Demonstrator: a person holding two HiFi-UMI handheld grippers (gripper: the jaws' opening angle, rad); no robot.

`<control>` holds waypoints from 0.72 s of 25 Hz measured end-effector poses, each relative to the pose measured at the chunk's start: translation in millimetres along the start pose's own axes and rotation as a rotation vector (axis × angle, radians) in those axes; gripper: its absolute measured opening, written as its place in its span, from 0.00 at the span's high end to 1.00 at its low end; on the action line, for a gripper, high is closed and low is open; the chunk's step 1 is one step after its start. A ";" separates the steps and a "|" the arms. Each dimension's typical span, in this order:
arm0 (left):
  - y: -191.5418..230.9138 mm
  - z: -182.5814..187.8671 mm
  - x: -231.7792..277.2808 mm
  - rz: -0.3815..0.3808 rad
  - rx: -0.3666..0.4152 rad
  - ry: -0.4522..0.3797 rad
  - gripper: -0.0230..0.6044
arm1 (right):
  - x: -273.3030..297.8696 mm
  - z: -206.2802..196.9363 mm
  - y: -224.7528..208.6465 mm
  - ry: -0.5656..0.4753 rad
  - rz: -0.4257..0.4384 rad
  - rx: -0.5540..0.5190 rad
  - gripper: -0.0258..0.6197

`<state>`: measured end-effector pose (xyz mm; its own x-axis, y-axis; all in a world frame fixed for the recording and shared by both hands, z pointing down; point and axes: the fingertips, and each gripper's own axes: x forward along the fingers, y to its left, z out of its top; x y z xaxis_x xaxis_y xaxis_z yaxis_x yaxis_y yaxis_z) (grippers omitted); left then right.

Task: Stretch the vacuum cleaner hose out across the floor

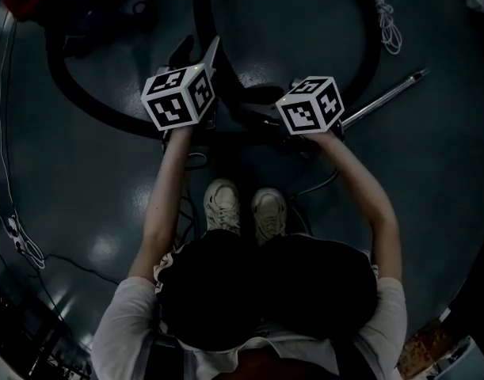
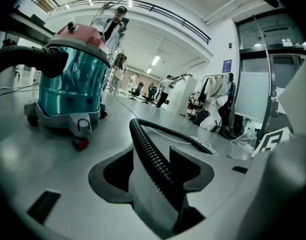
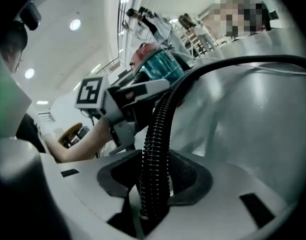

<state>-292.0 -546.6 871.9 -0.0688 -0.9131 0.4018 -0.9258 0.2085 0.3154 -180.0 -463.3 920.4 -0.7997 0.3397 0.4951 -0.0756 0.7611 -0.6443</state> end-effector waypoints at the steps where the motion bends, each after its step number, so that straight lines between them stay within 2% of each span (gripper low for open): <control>1: 4.3 6.6 -2.5 0.007 -0.004 -0.011 0.61 | 1.2 13.4 -8.5 -0.046 -0.018 0.025 0.70; 4: 10.3 -3.9 -9.7 0.002 -0.032 0.008 0.61 | 3.2 45.0 -29.4 -0.152 -0.053 0.096 0.70; 10: -2.0 -56.8 -5.9 -0.047 -0.071 0.120 0.61 | -7.4 106.2 -58.3 -0.324 -0.161 0.126 0.70; 15: -5.2 -59.3 2.8 -0.067 -0.069 0.128 0.61 | -10.1 156.9 -111.3 -0.401 -0.259 0.224 0.70; 18: -8.5 -58.7 11.2 -0.082 -0.060 0.140 0.61 | -11.9 191.8 -150.4 -0.442 -0.354 0.311 0.70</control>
<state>-263.1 -538.0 924.2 0.0627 -0.8711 0.4870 -0.9020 0.1594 0.4013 -273.3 -687.9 899.6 -0.8597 -0.2124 0.4645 -0.4956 0.5670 -0.6580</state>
